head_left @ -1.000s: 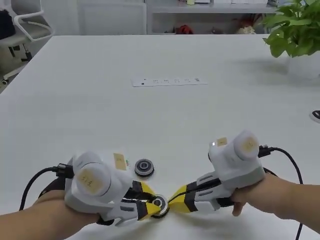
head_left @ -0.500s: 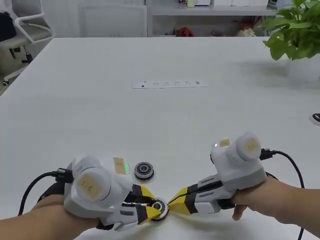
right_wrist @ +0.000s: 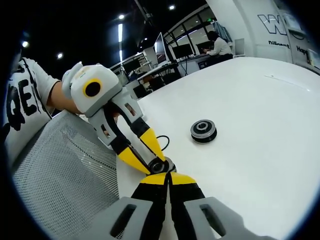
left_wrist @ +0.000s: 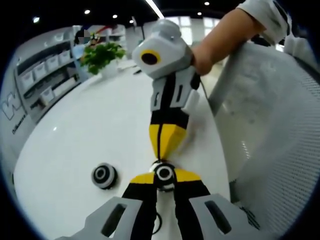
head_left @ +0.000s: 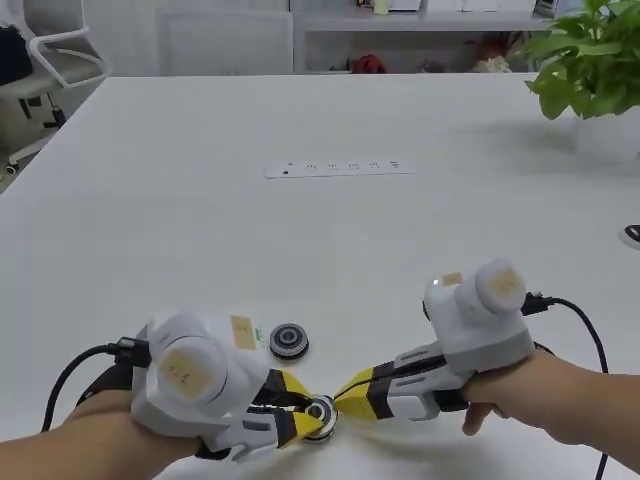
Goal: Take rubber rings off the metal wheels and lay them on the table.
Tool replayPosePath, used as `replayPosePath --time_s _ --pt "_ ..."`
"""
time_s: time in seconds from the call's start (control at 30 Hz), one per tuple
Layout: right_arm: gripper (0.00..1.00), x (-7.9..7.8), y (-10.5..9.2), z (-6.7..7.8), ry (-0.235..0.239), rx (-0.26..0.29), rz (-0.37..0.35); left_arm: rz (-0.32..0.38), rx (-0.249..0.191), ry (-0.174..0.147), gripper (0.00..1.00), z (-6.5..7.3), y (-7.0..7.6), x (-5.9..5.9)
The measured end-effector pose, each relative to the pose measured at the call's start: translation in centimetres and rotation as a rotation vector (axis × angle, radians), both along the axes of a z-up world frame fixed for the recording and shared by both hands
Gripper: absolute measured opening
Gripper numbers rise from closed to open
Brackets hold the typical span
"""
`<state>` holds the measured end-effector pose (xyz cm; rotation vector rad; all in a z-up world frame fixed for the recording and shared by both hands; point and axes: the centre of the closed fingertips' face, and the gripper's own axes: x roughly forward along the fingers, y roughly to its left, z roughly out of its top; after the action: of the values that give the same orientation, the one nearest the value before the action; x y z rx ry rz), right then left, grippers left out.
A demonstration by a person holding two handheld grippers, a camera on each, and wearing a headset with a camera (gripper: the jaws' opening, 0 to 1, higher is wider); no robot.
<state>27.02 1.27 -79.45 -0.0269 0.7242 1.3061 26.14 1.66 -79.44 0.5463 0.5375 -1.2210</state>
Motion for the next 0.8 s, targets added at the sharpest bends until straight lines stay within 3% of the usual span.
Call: replayPosePath --time_s 0.8 --pt "0.00 -0.69 0.78 0.43 -0.004 0.011 0.040 0.008 0.012 0.002 0.11 -0.13 0.02 0.16"
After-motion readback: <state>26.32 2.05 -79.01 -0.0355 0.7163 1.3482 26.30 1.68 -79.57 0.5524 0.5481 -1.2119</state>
